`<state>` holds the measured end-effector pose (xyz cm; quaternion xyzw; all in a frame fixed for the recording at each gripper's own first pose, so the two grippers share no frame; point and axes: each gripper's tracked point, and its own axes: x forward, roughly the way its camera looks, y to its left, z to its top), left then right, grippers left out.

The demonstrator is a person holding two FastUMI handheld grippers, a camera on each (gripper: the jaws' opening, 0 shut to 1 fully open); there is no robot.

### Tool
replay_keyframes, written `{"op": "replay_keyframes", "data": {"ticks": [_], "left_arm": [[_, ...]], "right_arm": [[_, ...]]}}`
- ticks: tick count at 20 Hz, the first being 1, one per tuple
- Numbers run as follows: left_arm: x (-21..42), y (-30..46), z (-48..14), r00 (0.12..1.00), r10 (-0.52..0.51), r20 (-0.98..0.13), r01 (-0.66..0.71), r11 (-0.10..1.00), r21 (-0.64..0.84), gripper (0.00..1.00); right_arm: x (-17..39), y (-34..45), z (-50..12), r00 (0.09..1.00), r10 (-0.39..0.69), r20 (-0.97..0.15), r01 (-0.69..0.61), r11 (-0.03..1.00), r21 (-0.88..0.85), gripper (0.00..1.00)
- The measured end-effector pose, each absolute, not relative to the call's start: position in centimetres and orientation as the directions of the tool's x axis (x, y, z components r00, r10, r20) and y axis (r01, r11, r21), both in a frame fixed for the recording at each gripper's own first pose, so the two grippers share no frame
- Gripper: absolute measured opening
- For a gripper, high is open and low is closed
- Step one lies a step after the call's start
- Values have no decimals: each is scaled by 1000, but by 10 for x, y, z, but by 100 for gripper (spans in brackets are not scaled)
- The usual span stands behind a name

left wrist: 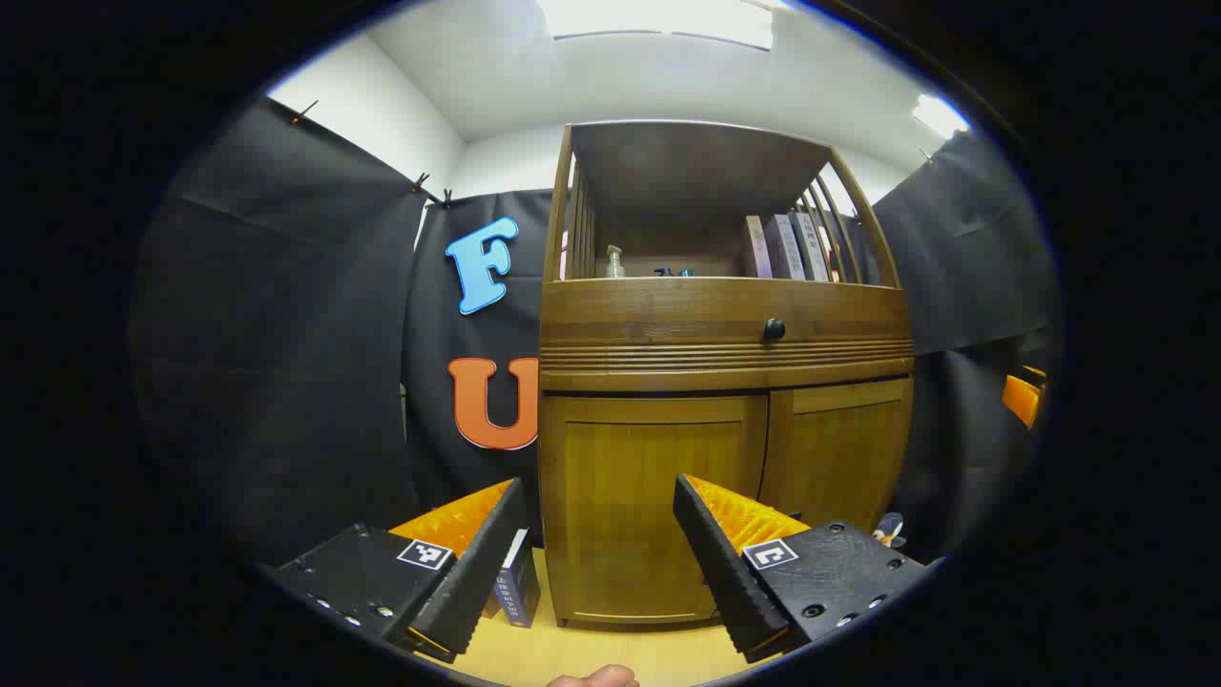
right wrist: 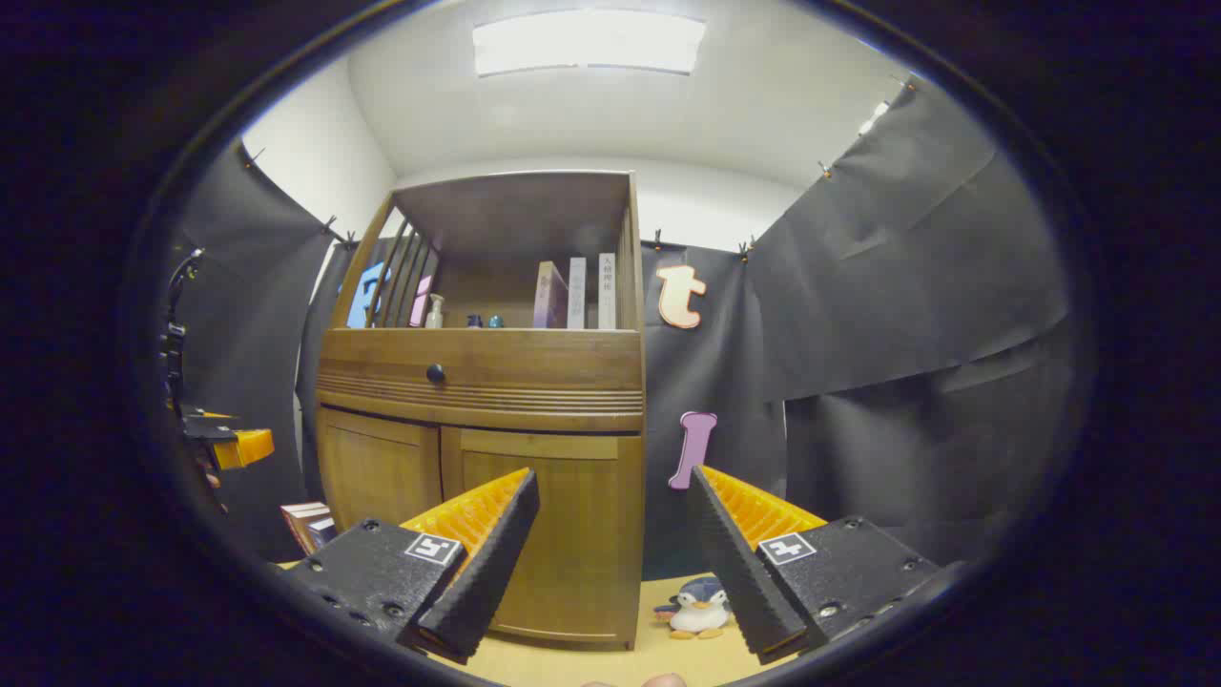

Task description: Open the right door of the double-door shoe cabinet with the right hand, and open the left door with the left hand.

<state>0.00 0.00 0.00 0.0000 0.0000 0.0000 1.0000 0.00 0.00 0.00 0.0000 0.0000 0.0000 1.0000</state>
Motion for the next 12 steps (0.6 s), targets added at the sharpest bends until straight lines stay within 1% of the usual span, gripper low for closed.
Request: {"op": "replay_keyframes", "data": {"ticks": [1, 2, 4, 12], "left_arm": [[-1, -2, 0, 1000, -3, 0, 3, 1000, 11, 95], [-1, -4, 0, 1000, -7, 1, 7, 1000, 25, 95], [-1, -5, 2, 1000, -10, 11, 10, 999, 36, 95], [0, -9, 8, 999, -12, 34, 12, 1000, 13, 94]], "right_arm": [[0, 1, -2, 1000, 1, -9, -1, 1000, 0, 99], [1, 2, -2, 1000, 1, -12, -1, 1000, 2, 100], [2, 0, -1, 1000, -8, -10, 8, 1000, 2, 99], [8, 5, 0, 1000, -4, -1, 4, 1000, 11, 98]]}}
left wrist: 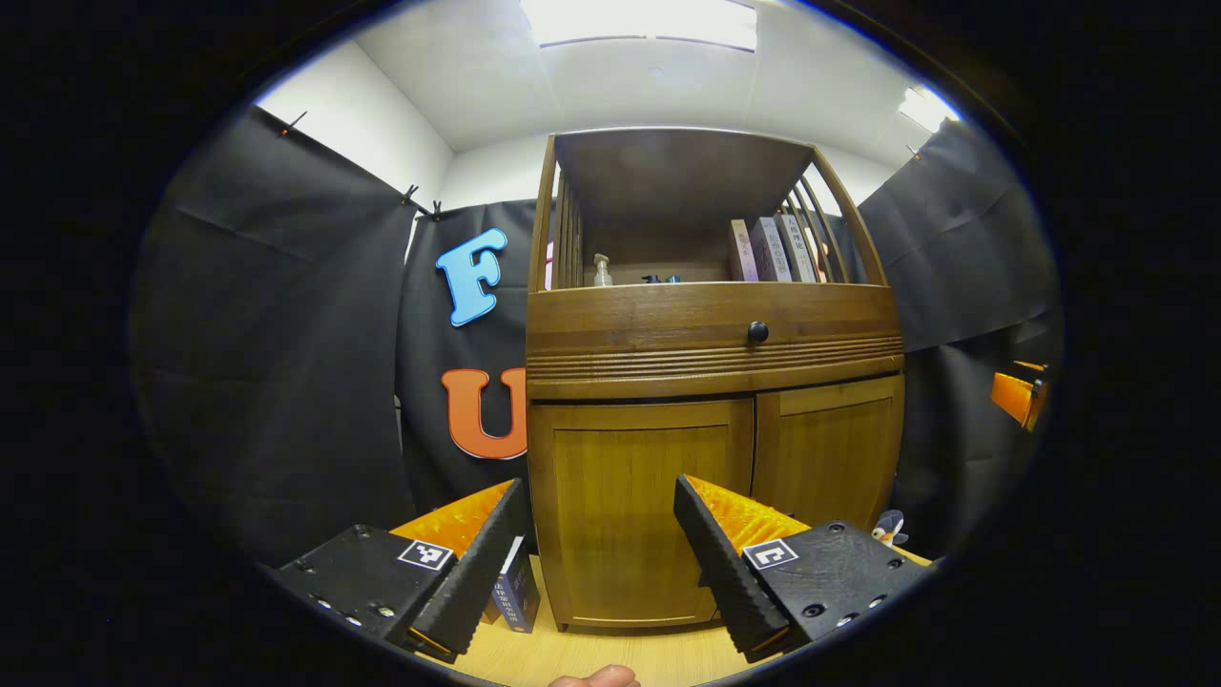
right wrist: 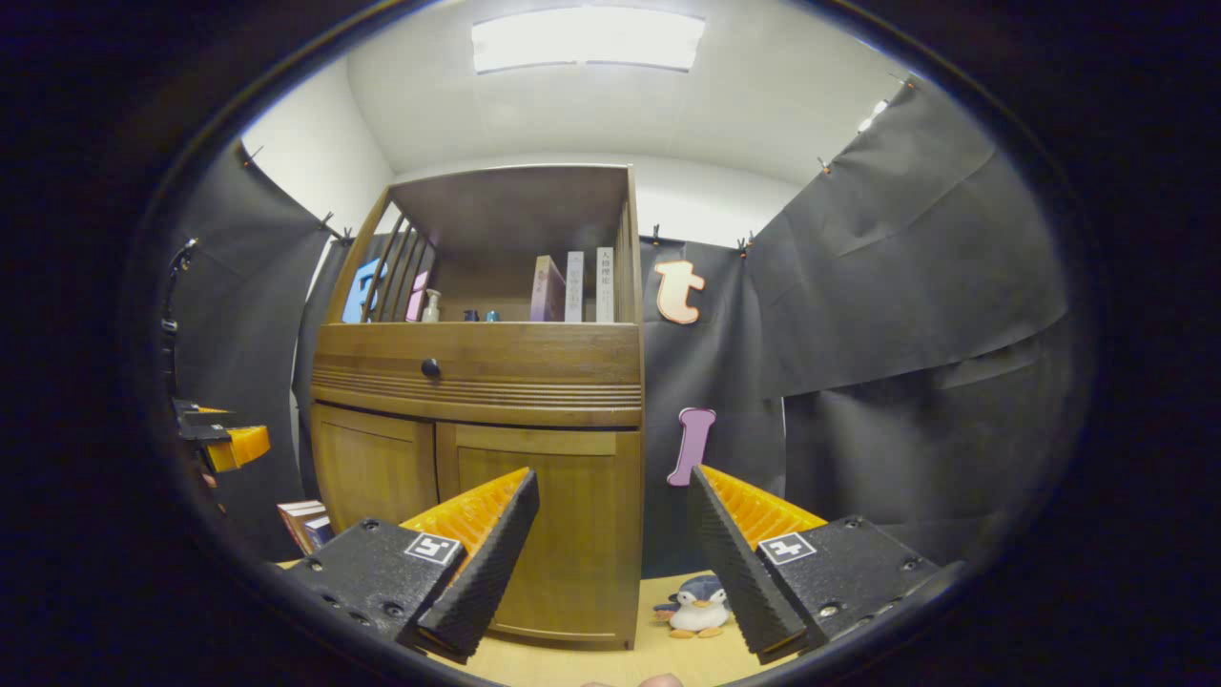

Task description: Open the right door of the double-door shoe cabinet with the right hand, and open the left door with the left hand.

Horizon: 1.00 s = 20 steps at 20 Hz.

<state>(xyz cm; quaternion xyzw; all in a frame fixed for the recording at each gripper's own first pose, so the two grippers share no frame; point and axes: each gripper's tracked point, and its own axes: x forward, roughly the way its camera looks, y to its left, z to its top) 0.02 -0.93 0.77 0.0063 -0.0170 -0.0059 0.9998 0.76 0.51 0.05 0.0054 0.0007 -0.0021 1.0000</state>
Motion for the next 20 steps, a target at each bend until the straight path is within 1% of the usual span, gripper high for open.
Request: {"op": "replay_keyframes", "data": {"ticks": [3, 5, 7, 8, 12, 15, 16, 17, 18, 19, 20], "left_arm": [[1, -6, 7, 999, 3, 39, -3, 1000, 17, 94], [-1, -6, 7, 999, 7, 38, -7, 1000, 9, 95], [-1, -6, 4, 999, 14, 36, -14, 1000, 13, 95], [-2, -5, 3, 999, 21, 36, -22, 999, 25, 95], [-5, 0, -5, 999, 34, 27, -35, 998, 43, 94], [-6, 3, -4, 998, 53, 22, -53, 998, 22, 96], [-6, 5, -5, 998, 57, 23, -57, 998, 15, 100], [-7, 7, -4, 998, 60, 25, -61, 998, 11, 96], [-8, 12, -3, 998, 64, 27, -64, 998, 12, 100], [-8, 17, -3, 997, 70, 28, -71, 997, 17, 100], [-7, 21, -5, 997, 75, 29, -75, 997, 22, 96]], "right_arm": [[13, 7, 0, 1000, 4, -4, -4, 1000, 13, 100], [14, 12, -3, 1000, 17, -10, -17, 1000, 13, 98], [17, 20, -11, 999, 40, -28, -40, 999, 18, 100], [21, 25, -16, 998, 57, -38, -56, 998, 20, 99], [34, 54, -36, 990, 115, -82, -113, 993, 27, 99], [45, 83, -54, 979, 168, -118, -164, 986, 40, 99], [49, 90, -60, 974, 181, -134, -176, 983, 46, 99], [53, 99, -66, 969, 198, -146, -192, 980, 54, 98], [58, 109, -72, 965, 212, -158, -205, 977, 61, 98], [63, 118, -78, 960, 225, -168, -216, 974, 67, 99], [67, 126, -84, 955, 235, -181, -225, 972, 73, 99]]}}
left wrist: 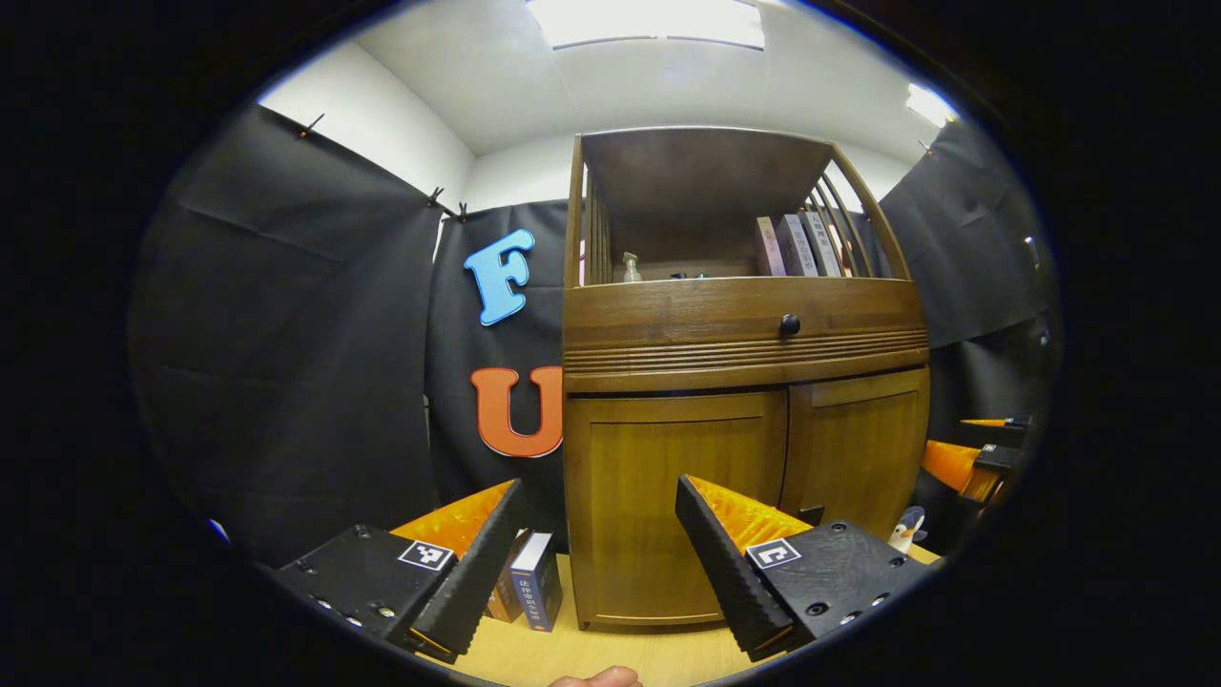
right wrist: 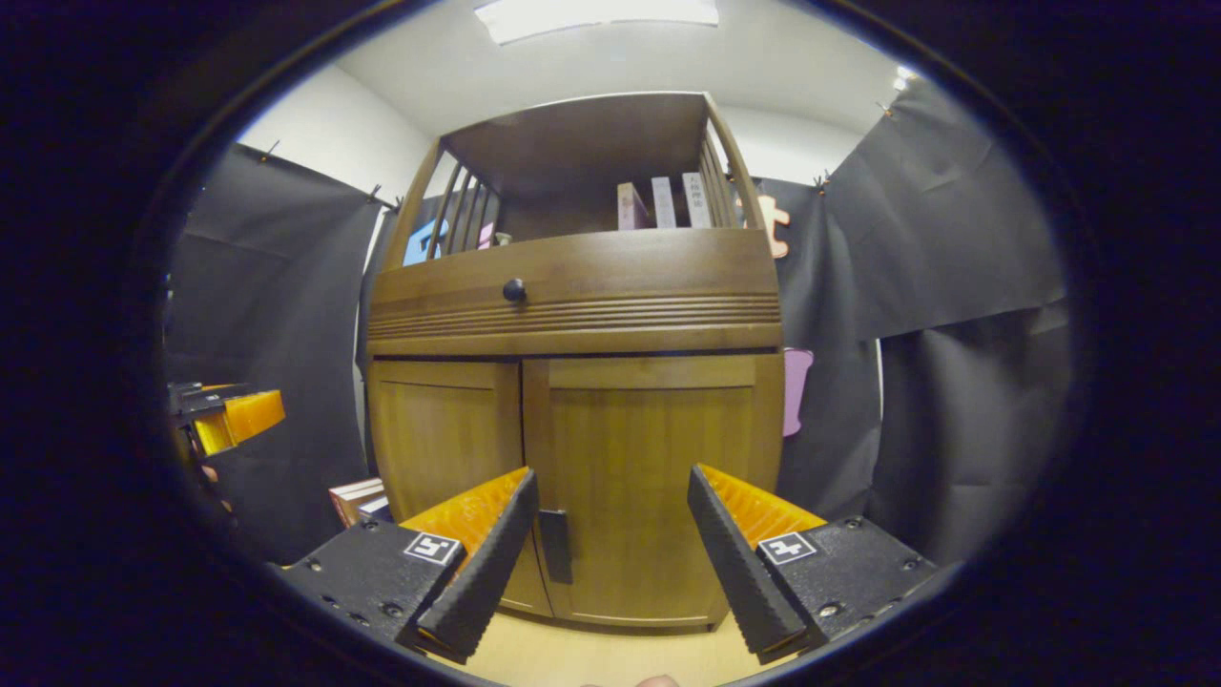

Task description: Open the right door of the double-door shoe cabinet with the right hand, and open the left door with the left hand.

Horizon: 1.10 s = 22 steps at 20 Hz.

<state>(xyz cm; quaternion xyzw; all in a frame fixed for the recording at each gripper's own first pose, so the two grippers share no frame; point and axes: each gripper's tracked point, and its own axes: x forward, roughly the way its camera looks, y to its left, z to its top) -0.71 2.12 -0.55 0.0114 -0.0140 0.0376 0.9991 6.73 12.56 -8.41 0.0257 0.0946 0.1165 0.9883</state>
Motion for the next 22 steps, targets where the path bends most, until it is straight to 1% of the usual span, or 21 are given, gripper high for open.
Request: {"op": "replay_keyframes", "data": {"ticks": [3, 4, 5, 6, 7, 8, 14, 15, 18, 22], "left_arm": [[-8, 32, -9, 996, 91, 24, -92, 996, 23, 96], [-8, 35, -11, 995, 96, 20, -96, 995, 23, 100], [-9, 39, -12, 995, 102, 16, -102, 994, 23, 96], [-9, 41, -12, 994, 106, 14, -106, 994, 25, 95], [-9, 43, -14, 994, 111, 11, -111, 993, 28, 100], [-8, 46, -16, 993, 116, 6, -116, 993, 32, 95], [-5, 52, -22, 991, 135, -8, -134, 989, 61, 95], [-6, 53, -22, 990, 139, -7, -138, 988, 66, 95], [-6, 57, -25, 988, 153, -19, -151, 986, 67, 95], [-13, 62, -29, 984, 179, -29, -176, 981, 78, 95]], "right_arm": [[77, 146, -102, 940, 265, -215, -253, 964, 84, 99], [81, 150, -108, 936, 270, -226, -258, 963, 83, 98], [87, 156, -114, 931, 277, -237, -265, 961, 83, 100], [93, 164, -122, 926, 280, -251, -268, 960, 83, 98], [98, 169, -131, 921, 282, -268, -269, 959, 86, 100], [101, 172, -140, 915, 284, -287, -268, 959, 93, 99], [125, 179, -177, 894, 277, -353, -249, 961, 121, 100], [128, 179, -181, 891, 277, -359, -248, 961, 125, 99], [138, 185, -190, 891, 277, -360, -251, 961, 120, 99], [149, 193, -211, 878, 274, -393, -250, 962, 111, 98]]}}
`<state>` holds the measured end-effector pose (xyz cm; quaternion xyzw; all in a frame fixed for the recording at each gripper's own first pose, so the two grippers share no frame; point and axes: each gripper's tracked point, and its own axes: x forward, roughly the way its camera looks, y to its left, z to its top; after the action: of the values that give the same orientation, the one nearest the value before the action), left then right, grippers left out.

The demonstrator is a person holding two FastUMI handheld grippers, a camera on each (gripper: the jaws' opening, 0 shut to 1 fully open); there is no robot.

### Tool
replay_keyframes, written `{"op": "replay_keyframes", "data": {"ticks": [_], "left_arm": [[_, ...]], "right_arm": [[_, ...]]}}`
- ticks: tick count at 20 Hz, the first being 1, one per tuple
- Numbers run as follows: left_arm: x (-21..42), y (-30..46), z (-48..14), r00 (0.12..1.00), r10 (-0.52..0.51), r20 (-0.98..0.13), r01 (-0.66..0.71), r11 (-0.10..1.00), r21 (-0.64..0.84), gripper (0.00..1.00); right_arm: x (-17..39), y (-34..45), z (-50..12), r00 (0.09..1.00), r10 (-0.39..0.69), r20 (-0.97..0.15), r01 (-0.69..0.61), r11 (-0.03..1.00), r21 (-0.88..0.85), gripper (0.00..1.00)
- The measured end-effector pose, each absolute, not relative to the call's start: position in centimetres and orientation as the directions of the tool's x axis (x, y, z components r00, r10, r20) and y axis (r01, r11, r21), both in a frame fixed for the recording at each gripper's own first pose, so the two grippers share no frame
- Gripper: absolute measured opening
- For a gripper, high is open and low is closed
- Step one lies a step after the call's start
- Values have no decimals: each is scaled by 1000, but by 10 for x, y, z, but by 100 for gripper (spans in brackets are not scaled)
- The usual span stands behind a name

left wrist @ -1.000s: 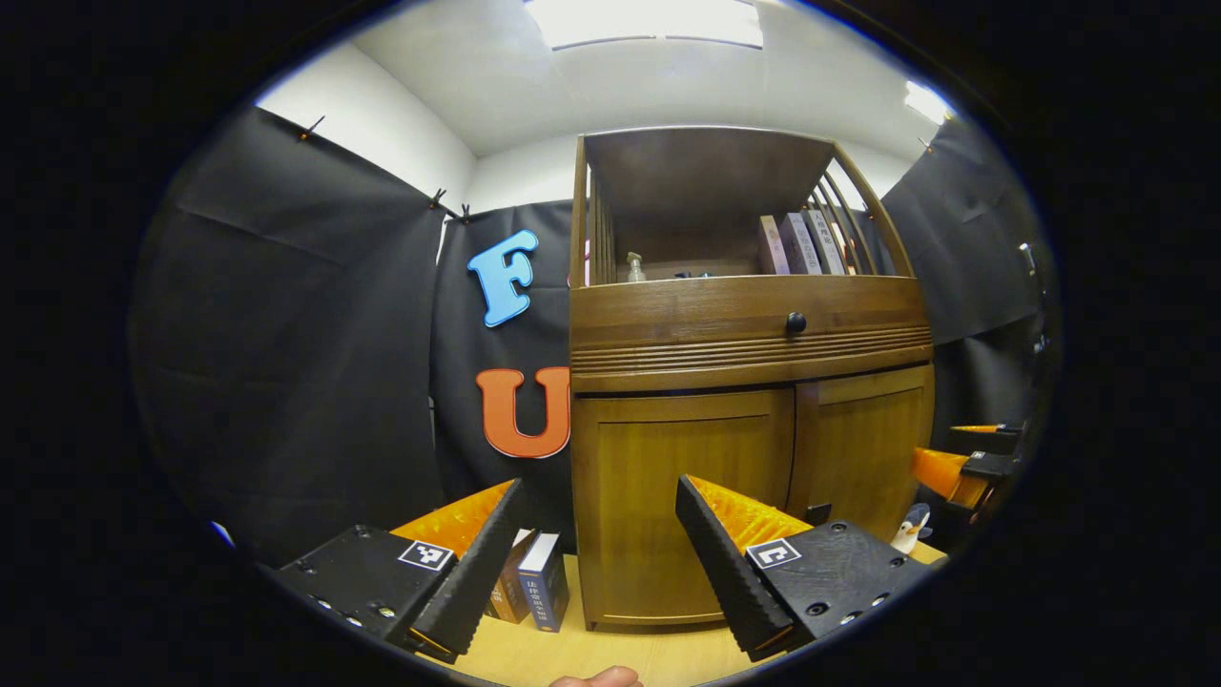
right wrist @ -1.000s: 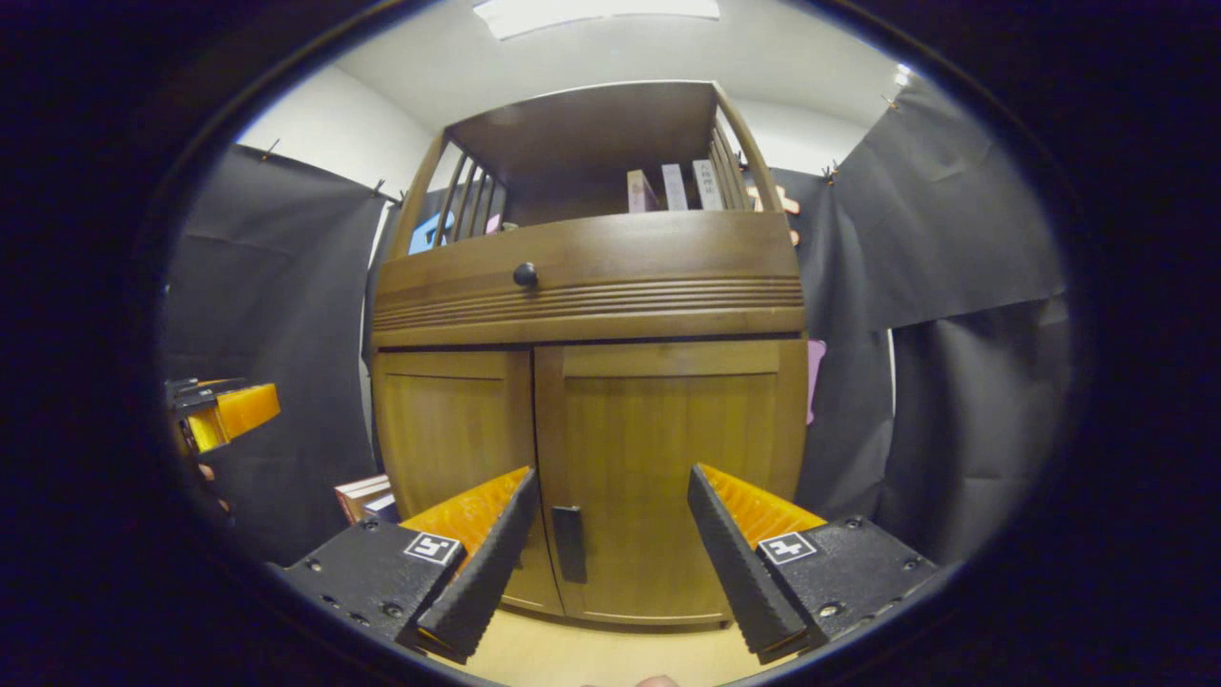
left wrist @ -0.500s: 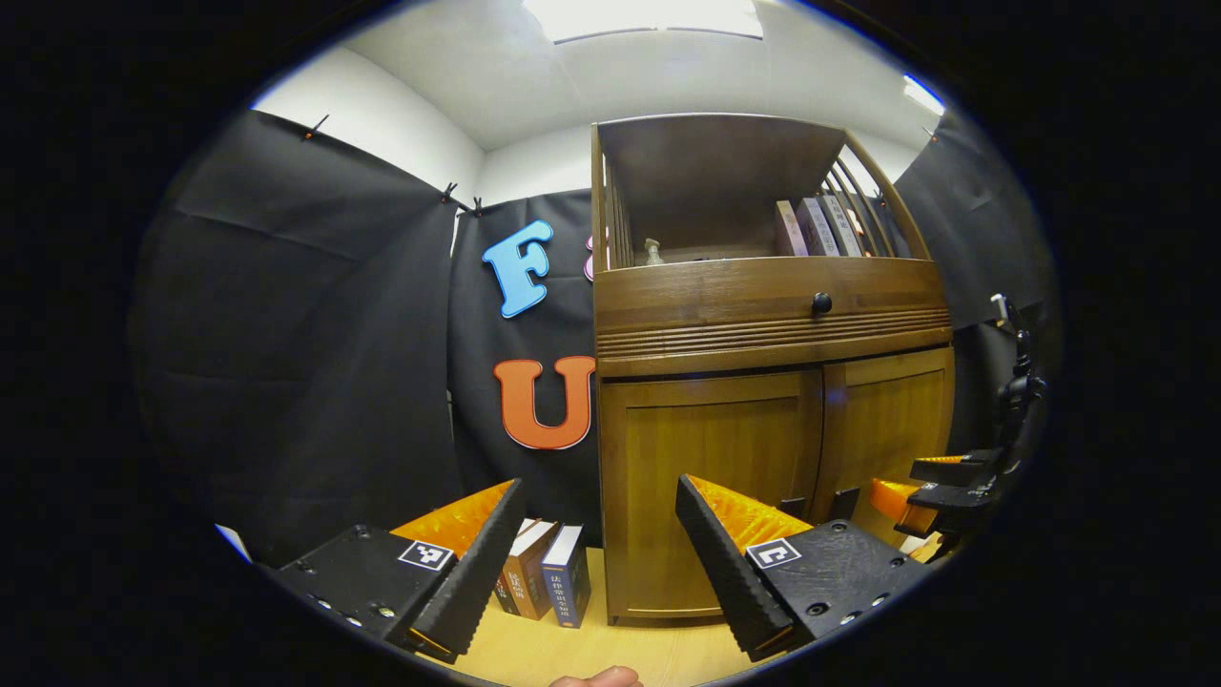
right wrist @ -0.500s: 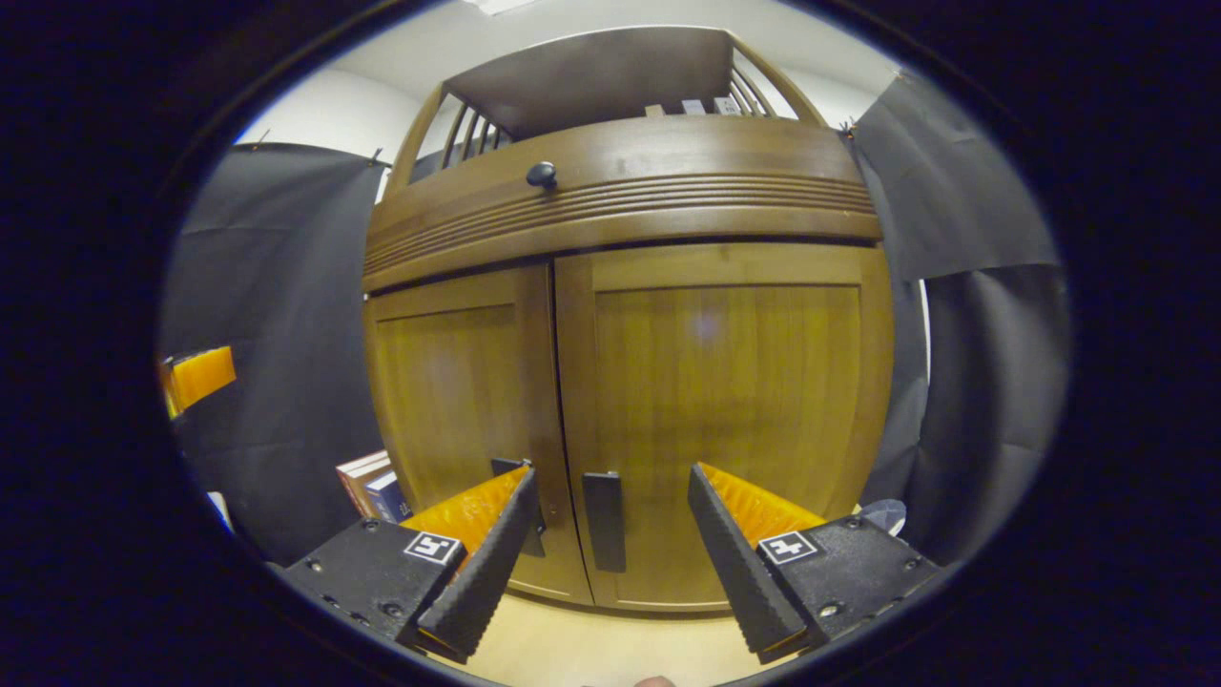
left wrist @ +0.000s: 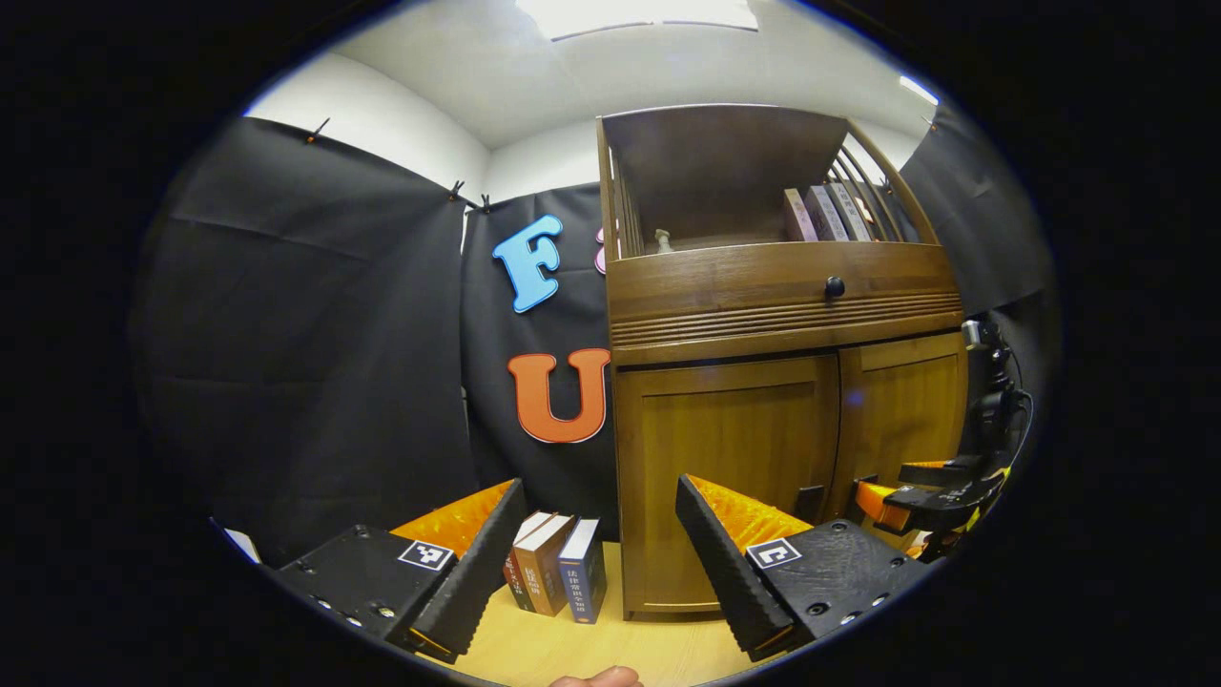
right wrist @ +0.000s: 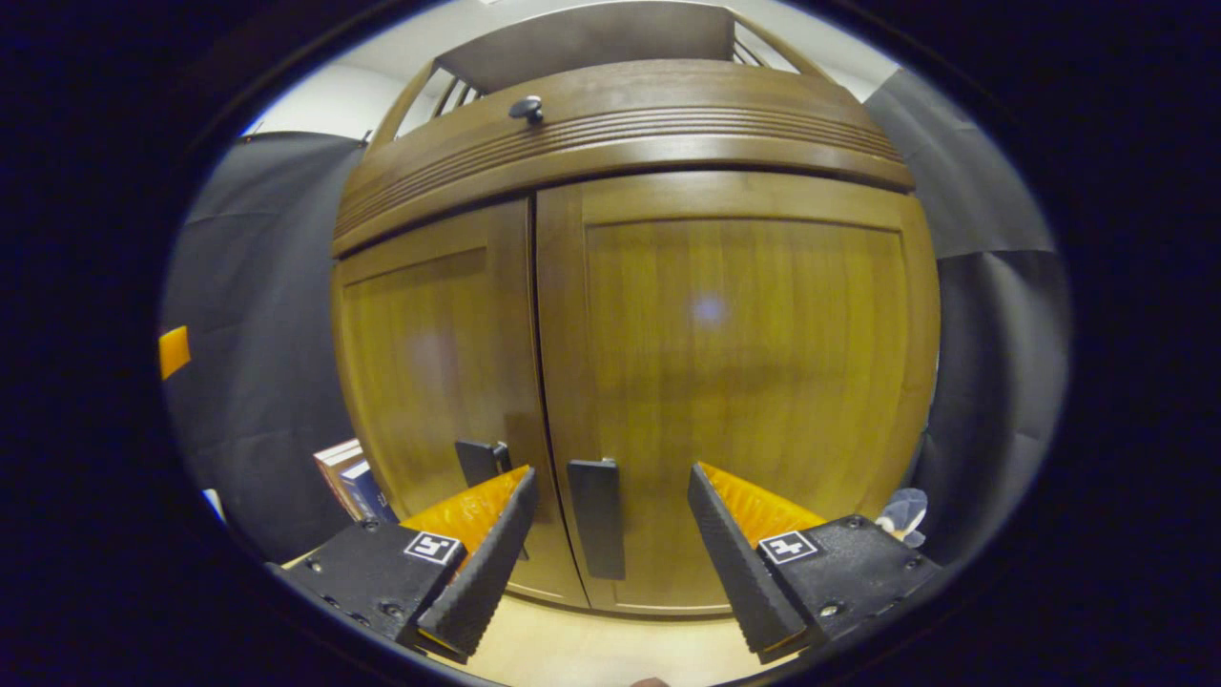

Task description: Open the right door of the double-door shoe cabinet with the right hand, and open the left door with the left hand.

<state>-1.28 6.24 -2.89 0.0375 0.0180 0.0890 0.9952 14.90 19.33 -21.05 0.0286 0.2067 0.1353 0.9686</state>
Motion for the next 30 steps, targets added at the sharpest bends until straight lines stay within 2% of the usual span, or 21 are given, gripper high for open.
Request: {"op": "replay_keyframes", "data": {"ticks": [6, 7, 8, 9, 10, 14, 16, 20, 21, 26, 30], "left_arm": [[-29, 80, -39, 969, 241, -49, -235, 967, 93, 96], [-33, 84, -41, 966, 252, -54, -246, 965, 90, 100], [-36, 88, -43, 963, 263, -56, -257, 963, 86, 96], [-39, 92, -44, 961, 272, -58, -267, 960, 81, 100], [-42, 96, -46, 958, 280, -60, -275, 958, 77, 96], [-49, 112, -63, 947, 307, -94, -300, 950, 84, 95], [-50, 116, -69, 943, 312, -111, -305, 949, 79, 96], [-49, 118, -73, 945, 306, -117, -298, 951, 79, 96], [-49, 116, -74, 947, 298, -117, -291, 954, 77, 96], [-45, 108, -81, 960, 249, -132, -242, 968, 61, 96], [-32, 91, -82, 971, 194, -139, -189, 981, 52, 96]], "right_arm": [[162, 211, -236, 863, 280, -420, -271, 959, 83, 99], [163, 214, -240, 858, 280, -430, -272, 959, 81, 98], [164, 217, -242, 858, 281, -431, -273, 959, 81, 98], [166, 218, -245, 860, 273, -431, -268, 961, 73, 96], [167, 214, -246, 863, 259, -433, -258, 964, 62, 94], [169, 212, -249, 874, 238, -424, -241, 969, 48, 85], [168, 210, -259, 860, 227, -458, -231, 972, 49, 80], [171, 208, -270, 866, 175, -468, -179, 983, 35, 54], [170, 208, -269, 869, 165, -467, -171, 985, 30, 37], [165, 207, -267, 855, 155, -494, -137, 988, 73, 28], [143, 201, -262, 840, 171, -515, -148, 985, 86, 28]]}}
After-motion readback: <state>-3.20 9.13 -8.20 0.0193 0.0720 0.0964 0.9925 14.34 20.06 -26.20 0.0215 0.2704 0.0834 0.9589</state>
